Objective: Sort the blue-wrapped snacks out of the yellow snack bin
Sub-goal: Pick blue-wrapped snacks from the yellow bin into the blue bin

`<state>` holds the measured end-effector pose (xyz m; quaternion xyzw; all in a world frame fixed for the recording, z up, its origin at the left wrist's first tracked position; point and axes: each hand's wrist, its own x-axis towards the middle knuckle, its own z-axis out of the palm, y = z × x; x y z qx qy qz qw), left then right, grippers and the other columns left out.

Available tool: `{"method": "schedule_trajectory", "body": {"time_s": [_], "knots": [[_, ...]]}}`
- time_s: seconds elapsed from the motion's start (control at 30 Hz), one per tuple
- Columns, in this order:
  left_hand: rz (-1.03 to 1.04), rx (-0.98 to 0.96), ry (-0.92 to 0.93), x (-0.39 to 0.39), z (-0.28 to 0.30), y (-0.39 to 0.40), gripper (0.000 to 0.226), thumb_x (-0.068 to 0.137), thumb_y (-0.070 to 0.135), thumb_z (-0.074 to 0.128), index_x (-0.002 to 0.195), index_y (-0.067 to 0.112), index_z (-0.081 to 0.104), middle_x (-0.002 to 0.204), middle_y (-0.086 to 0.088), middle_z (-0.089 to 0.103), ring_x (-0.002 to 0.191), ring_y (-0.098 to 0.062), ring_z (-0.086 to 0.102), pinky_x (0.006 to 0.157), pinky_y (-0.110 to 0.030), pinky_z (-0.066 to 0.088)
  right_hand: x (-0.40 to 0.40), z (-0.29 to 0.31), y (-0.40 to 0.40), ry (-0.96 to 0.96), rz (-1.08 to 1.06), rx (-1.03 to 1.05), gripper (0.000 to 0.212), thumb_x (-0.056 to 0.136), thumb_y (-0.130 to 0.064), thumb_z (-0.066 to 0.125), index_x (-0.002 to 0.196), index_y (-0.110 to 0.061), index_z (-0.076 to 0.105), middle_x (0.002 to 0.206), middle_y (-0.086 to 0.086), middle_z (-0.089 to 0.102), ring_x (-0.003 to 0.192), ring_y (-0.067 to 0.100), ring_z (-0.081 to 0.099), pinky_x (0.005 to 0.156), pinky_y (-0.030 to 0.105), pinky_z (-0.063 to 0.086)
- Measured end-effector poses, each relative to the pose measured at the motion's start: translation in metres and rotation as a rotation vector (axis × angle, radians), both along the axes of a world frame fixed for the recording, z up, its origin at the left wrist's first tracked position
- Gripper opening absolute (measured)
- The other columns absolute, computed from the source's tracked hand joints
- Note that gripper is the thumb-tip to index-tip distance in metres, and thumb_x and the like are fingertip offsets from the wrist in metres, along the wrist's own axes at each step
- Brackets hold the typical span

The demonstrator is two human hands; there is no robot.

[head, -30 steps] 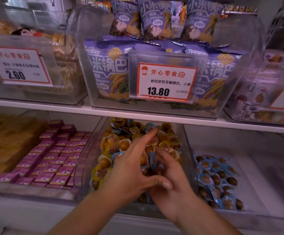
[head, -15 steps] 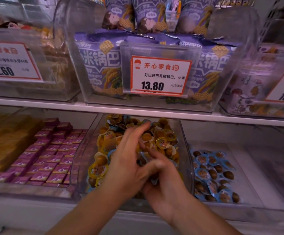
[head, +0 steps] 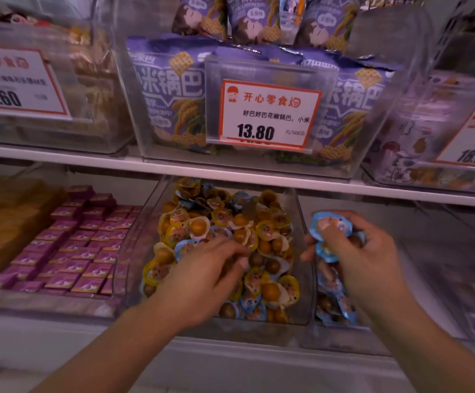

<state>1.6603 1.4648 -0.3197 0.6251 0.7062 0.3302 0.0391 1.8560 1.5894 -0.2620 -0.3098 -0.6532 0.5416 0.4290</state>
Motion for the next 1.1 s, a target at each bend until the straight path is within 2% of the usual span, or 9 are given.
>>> {"method": "schedule_trajectory", "body": {"time_s": [0.17,0.23,0.3,0.37,0.53,0.7,0.8,0.9,1.1], "knots": [[-0.074,0.002,0.065,0.005,0.005,0.000,0.033,0.098,0.049,0.041,0.115,0.035,0.065,0.107,0.021,0.062,0.097,0.000,0.058,0.084,-0.032,0.051,0.028,-0.026,0.062,-0.514,-0.181,0.156,0.011,0.091,-0.006,0.065,0.101,-0.006,0.068,0.084,0.008,0.071,0.059,0.000,0.059,0.046,0.004,0.040],[-0.007,0.131,0.043,0.000,0.008,0.001,0.026,0.096,0.039,0.047,0.107,0.030,0.069,0.101,0.018,0.064,0.094,-0.004,0.060,0.081,-0.038,0.052,0.032,-0.039,0.077,-0.655,-0.178,0.091,0.028,0.091,-0.012,0.066,0.118,-0.005,0.065,0.101,0.011,0.068,0.070,0.006,0.061,0.050,0.006,0.044],[0.109,0.211,0.067,-0.009,0.011,0.000,0.026,0.094,0.035,0.048,0.105,0.027,0.070,0.105,0.013,0.065,0.097,-0.011,0.062,0.083,-0.042,0.050,0.032,-0.046,0.085,-0.809,-0.216,0.184,0.040,0.090,-0.023,0.068,0.127,-0.009,0.061,0.119,0.014,0.064,0.094,0.022,0.066,0.076,0.018,0.051],[0.248,0.165,0.140,-0.021,0.013,-0.002,0.036,0.091,0.040,0.045,0.113,0.025,0.068,0.120,0.005,0.062,0.105,-0.022,0.061,0.089,-0.043,0.048,0.023,-0.044,0.082,-0.786,-0.277,0.346,0.039,0.089,-0.029,0.067,0.125,-0.015,0.062,0.128,0.013,0.060,0.102,0.026,0.063,0.087,0.027,0.048],[0.312,-0.152,0.354,-0.028,0.002,-0.008,0.051,0.094,0.047,0.047,0.140,0.026,0.048,0.150,-0.002,0.042,0.140,-0.027,0.037,0.111,-0.046,0.032,-0.033,-0.012,0.034,-0.533,-0.134,0.739,0.033,0.088,-0.043,0.050,0.112,-0.024,0.066,0.104,0.001,0.070,0.096,0.018,0.060,0.075,0.024,0.043],[0.284,-0.161,0.335,-0.032,0.005,-0.017,0.051,0.092,0.048,0.052,0.140,0.034,0.046,0.146,0.003,0.045,0.125,-0.025,0.052,0.104,-0.040,0.040,-0.130,-0.002,0.031,-0.972,0.257,0.840,0.058,0.091,-0.042,0.054,0.146,-0.033,0.039,0.141,0.008,0.053,0.124,0.028,0.053,0.101,0.034,0.046],[0.244,-0.144,0.296,-0.029,0.006,-0.024,0.045,0.092,0.049,0.048,0.136,0.037,0.047,0.140,0.008,0.046,0.116,-0.022,0.054,0.097,-0.036,0.043,-0.161,-0.006,0.056,-1.129,0.404,0.707,0.060,0.087,-0.043,0.057,0.145,-0.038,0.041,0.149,0.005,0.044,0.132,0.027,0.047,0.107,0.033,0.041],[0.236,-0.135,0.288,-0.028,0.005,-0.026,0.040,0.092,0.050,0.045,0.131,0.037,0.050,0.131,0.007,0.047,0.109,-0.021,0.055,0.096,-0.036,0.041,-0.170,-0.007,0.066,-1.129,0.488,0.574,0.059,0.082,-0.040,0.060,0.139,-0.041,0.049,0.144,0.001,0.047,0.124,0.023,0.052,0.104,0.035,0.045],[0.262,-0.030,0.128,-0.030,0.009,-0.028,0.047,0.089,0.055,0.037,0.127,0.032,0.055,0.122,0.006,0.047,0.103,-0.020,0.049,0.088,-0.039,0.048,-0.144,-0.008,0.054,-1.022,0.553,0.756,0.046,0.080,-0.038,0.068,0.124,-0.027,0.064,0.128,-0.002,0.061,0.115,0.016,0.059,0.095,0.026,0.046]]}}
